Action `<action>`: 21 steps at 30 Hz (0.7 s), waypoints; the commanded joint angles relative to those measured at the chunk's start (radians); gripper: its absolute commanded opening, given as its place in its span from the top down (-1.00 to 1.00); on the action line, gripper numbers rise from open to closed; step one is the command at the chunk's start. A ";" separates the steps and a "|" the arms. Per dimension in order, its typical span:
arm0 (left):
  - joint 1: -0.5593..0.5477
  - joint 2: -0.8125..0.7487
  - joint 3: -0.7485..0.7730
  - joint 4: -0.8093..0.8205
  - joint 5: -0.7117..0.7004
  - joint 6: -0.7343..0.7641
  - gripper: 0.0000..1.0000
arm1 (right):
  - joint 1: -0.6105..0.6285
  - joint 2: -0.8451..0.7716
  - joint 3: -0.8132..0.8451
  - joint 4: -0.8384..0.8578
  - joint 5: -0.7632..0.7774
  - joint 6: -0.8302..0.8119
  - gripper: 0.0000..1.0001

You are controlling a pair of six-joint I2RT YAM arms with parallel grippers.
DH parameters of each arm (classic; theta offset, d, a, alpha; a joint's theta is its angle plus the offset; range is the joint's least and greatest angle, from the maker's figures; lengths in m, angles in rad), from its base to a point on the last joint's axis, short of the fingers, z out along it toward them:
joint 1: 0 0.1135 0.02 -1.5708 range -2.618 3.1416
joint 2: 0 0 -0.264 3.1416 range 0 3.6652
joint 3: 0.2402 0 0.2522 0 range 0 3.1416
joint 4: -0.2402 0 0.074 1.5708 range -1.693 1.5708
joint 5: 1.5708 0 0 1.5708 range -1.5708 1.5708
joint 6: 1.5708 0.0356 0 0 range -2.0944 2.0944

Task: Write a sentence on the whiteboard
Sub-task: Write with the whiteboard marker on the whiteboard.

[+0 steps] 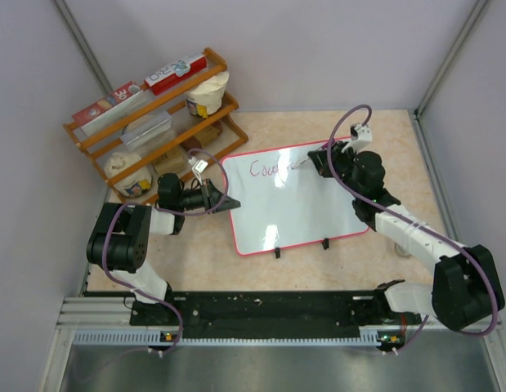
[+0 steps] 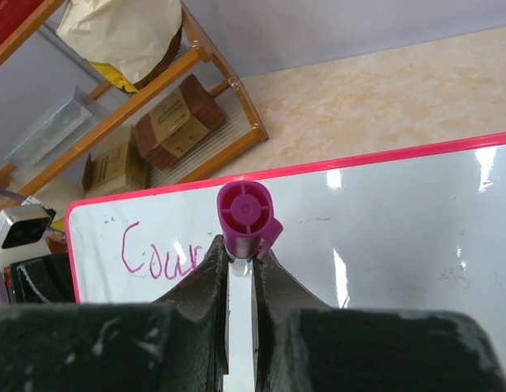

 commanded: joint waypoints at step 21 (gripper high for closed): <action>0.000 -0.019 0.018 0.010 -0.049 0.081 1.00 | -0.032 0.022 0.075 -0.009 0.034 -0.008 1.00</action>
